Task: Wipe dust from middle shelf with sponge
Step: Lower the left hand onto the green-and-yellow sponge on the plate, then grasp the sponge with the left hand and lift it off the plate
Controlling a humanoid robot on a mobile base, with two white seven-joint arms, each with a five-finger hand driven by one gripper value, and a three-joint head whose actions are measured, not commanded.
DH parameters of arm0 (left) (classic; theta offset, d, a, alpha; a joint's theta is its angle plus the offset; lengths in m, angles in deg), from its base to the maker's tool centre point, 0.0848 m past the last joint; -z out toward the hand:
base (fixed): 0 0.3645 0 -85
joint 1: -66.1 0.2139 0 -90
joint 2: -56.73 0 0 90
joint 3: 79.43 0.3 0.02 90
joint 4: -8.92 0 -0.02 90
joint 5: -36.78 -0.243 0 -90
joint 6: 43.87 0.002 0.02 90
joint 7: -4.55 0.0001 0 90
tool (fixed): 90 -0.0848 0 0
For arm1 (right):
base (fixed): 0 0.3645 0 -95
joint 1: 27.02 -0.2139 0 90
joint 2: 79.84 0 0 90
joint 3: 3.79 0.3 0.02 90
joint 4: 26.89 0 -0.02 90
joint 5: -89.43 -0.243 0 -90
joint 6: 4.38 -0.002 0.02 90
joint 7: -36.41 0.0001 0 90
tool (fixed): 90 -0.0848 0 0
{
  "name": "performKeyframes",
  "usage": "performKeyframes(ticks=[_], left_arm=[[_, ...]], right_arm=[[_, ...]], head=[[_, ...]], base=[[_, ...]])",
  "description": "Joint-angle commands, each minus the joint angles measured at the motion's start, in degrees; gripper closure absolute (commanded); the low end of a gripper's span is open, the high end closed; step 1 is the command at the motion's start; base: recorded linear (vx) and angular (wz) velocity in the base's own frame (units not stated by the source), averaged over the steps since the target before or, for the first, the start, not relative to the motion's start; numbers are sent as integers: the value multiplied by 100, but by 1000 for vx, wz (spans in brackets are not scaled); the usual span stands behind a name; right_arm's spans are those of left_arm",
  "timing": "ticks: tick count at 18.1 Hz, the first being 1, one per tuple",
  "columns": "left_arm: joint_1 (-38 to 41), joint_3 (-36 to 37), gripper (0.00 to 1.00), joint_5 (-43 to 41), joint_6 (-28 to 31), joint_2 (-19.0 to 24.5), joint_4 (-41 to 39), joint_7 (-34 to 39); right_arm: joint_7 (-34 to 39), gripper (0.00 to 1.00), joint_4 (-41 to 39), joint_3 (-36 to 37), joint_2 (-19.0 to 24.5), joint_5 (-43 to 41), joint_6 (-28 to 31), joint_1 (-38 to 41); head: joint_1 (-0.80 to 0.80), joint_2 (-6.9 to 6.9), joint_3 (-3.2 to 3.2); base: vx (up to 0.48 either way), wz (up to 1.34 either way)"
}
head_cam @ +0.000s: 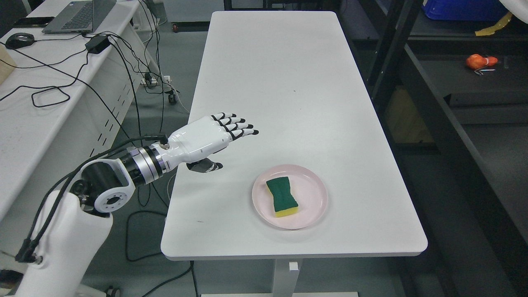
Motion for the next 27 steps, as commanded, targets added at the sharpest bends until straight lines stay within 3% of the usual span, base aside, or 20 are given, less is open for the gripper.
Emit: performKeyframes(ticks=[1,10,19,24,27], left_arm=[[-338,1622,9,-975,-24,-638,951,14],[-734,2105,11,-1407,-16,-1658,1761,23],[-427,2027,12,-1425,2,-1835,1761,23],[-198,1596,23,-1407,2,-1844,1699,14],[-58,1325,39,-1293,-7,-1870,1568,14]], right_arm=[[3,0,-100,0,-100,0,2,0],[3,0,-100,0,-100,0,2,0],[3,0,-100,0,-100,0,2,0],[3,0,-100,0,-100,0,2,0],[3,0,-100,0,-100,0,2,0]], head=[[0,0,0],[0,0,0],[0,0,0],[0,0,0],[0,0,0]], base=[[0,0],[0,0],[0,0],[0,0],[0,0]])
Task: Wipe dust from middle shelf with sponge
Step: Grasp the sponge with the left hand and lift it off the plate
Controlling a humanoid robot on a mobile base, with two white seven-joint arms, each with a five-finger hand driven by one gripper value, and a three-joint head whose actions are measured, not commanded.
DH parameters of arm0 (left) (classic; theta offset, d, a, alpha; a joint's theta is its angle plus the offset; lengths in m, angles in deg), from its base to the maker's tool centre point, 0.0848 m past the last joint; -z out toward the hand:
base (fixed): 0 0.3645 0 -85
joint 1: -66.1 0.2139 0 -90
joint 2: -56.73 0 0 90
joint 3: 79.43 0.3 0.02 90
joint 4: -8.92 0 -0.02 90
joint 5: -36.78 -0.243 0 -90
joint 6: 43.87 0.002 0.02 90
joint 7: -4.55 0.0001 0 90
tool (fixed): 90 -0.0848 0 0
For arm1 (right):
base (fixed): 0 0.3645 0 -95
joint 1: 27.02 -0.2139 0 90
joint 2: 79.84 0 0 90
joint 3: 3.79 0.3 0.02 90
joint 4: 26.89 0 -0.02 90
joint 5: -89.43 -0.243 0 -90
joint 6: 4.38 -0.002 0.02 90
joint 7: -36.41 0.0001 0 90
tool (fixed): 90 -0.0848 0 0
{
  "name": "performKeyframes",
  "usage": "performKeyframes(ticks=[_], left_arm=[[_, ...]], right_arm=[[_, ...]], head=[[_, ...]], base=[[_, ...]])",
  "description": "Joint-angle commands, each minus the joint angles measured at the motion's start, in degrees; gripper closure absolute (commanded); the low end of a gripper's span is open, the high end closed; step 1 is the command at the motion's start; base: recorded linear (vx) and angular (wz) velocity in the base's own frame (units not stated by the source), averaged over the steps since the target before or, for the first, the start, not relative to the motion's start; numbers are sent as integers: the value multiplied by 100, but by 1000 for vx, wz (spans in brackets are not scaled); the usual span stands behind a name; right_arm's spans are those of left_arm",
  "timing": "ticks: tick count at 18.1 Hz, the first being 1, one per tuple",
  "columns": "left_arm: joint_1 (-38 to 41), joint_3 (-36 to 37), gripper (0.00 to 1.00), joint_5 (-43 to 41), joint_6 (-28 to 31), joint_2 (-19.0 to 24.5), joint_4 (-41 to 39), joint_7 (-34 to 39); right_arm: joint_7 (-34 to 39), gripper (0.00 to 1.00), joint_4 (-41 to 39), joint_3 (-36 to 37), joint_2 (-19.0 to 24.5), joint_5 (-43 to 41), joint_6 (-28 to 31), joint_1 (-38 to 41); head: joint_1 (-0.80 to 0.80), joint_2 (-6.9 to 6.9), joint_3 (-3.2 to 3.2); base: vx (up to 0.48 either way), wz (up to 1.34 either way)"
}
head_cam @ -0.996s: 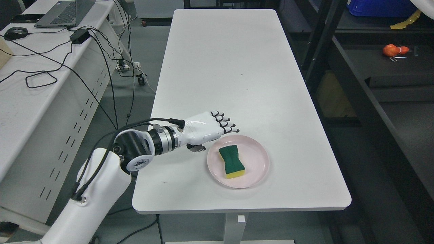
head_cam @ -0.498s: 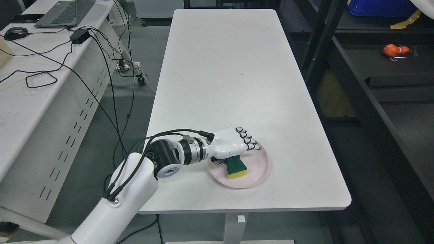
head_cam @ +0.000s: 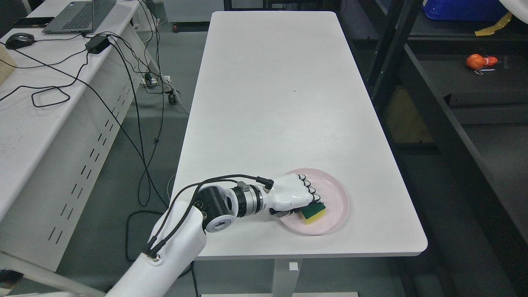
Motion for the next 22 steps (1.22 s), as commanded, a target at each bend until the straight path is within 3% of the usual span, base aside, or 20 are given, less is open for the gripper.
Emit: performKeyframes(ticks=[1,5,9,14,18,22], left_arm=[[298,-592,50,198,-41,-305,-63,-14],[412,-1541,79,1223,-32,-312,-72,-5],[587,-2411,100,3908,-32,-312,-81,319],[781,-3466,100,6513,55,-312,-335,722],[1352,-4100,100,7412,328,-312,-397,1364],[1687,-4110,100,7924,478,-312,-432,1840]], right_arm=[[3,0,-100,0,-100,0,2,-1],[3,0,-100,0,-100,0,2,-1],[3,0,-100,0,-100,0,2,-1],[3,0,-100,0,-100,0,2,-1],[3,0,-100,0,-100,0,2,-1],[3,0,-100,0,-100,0,2,-1]], head=[[0,0,0],[0,0,0],[0,0,0],[0,0,0],[0,0,0],[0,0,0]], base=[[0,0],[0,0],[0,0],[0,0],[-6,0],[-52,0]])
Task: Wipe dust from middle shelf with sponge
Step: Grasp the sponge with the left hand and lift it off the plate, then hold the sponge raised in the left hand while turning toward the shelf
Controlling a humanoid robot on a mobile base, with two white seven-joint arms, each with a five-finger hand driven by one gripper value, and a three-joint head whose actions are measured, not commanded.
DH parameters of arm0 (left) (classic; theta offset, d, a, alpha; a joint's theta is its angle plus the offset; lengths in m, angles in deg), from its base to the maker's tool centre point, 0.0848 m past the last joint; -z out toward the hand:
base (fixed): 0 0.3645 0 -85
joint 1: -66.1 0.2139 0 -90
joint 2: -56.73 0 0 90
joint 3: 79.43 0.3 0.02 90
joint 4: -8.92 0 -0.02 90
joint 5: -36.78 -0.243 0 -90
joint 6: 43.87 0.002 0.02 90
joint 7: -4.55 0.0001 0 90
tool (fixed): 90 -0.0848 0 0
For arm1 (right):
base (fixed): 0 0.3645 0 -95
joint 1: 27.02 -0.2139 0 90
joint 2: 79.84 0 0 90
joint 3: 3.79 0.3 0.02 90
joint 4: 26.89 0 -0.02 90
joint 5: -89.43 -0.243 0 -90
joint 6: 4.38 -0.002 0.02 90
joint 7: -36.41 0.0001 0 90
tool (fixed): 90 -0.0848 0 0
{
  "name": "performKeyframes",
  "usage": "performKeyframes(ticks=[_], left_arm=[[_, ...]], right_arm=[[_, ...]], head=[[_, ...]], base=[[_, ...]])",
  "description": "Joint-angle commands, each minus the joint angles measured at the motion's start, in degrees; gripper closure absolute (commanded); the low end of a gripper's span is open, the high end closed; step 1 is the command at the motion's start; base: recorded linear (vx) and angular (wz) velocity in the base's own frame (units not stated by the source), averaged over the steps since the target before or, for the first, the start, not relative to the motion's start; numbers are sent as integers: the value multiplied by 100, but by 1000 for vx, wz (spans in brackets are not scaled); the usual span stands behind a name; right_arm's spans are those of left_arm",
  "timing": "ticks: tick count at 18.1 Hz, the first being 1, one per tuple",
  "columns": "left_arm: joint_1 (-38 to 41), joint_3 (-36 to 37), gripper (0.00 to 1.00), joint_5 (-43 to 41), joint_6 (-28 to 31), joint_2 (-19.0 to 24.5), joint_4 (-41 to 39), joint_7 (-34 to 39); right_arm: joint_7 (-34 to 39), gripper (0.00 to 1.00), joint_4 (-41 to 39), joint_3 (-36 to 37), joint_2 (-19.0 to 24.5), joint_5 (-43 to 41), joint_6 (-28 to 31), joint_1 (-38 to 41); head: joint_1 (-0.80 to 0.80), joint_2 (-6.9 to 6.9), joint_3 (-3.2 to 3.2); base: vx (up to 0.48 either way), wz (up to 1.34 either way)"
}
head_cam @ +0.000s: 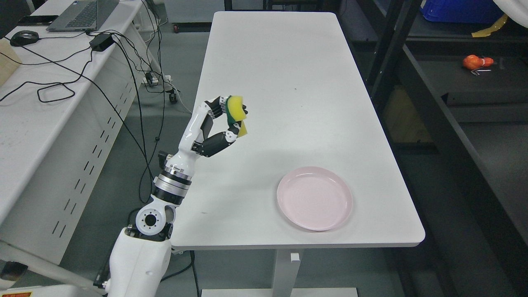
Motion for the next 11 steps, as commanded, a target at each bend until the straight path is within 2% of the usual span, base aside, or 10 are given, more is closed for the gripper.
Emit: performKeyframes(ticks=[1,11], left_arm=[[466,-1134,100,1149,93,57,-201,369],[519,-967,100,1158,93,57,-288,423]], right_arm=[[4,0,-100,0,-100,0,2,0],[4,0,-100,0,-100,0,2,0]], head=[[0,0,0],[0,0,0]], base=[[-91,0],[-166,40]])
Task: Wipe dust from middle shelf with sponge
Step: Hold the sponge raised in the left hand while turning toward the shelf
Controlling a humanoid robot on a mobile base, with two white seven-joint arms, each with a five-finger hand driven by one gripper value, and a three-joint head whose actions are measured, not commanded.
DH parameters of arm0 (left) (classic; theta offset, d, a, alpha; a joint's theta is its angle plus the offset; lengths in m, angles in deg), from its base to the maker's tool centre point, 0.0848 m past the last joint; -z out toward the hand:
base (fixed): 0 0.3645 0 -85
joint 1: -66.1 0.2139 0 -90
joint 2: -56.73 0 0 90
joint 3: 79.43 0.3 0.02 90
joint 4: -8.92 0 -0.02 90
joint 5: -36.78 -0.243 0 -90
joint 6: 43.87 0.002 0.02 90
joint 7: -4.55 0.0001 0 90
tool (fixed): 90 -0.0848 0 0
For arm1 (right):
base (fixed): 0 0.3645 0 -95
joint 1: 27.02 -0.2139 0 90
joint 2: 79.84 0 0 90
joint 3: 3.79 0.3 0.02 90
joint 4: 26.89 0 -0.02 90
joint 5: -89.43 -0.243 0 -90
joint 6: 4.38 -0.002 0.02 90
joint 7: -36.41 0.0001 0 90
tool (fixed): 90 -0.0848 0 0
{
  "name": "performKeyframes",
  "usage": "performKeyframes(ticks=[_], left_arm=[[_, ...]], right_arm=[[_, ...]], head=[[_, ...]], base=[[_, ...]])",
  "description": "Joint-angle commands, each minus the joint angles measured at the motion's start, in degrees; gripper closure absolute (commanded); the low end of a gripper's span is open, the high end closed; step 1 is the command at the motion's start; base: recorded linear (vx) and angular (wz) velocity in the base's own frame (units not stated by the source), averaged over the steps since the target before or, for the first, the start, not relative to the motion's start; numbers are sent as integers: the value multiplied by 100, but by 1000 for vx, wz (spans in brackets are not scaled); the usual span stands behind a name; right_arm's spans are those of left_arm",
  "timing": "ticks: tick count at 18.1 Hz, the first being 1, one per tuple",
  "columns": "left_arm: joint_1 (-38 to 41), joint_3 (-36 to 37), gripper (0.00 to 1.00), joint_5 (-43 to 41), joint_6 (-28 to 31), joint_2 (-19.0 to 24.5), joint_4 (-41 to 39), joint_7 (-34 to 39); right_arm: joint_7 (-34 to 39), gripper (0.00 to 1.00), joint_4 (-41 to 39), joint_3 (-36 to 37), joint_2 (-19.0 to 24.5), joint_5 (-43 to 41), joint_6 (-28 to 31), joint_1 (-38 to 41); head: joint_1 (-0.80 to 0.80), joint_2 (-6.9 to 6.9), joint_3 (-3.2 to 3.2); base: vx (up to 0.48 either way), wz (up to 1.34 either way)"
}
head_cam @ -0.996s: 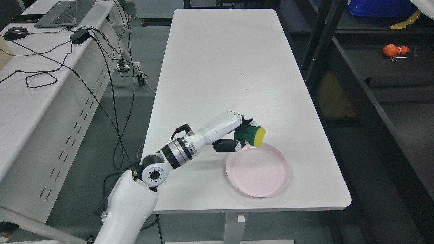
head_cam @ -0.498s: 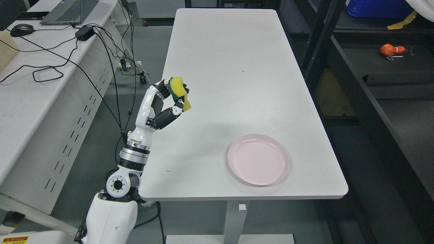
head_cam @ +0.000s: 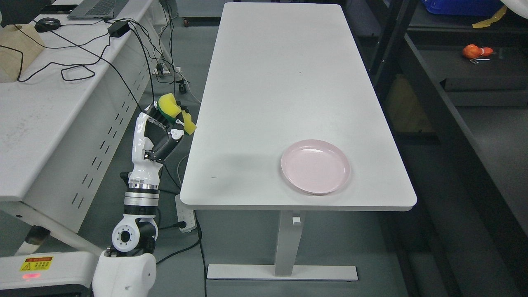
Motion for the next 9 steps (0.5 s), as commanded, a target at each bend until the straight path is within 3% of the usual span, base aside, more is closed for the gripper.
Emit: performKeyframes(ticks=[1,9], left_arm=[[96,-236,100,137,8,85,-133,4],[105,10,100,137,8,85,-150,21]], right_arm=[[4,0,-100,0,-100,0,2,-2],[4,0,-100,0,-100,0,2,-2]], head=[[0,0,0],[0,0,0]], base=[[-246,-42],[-274,-112]])
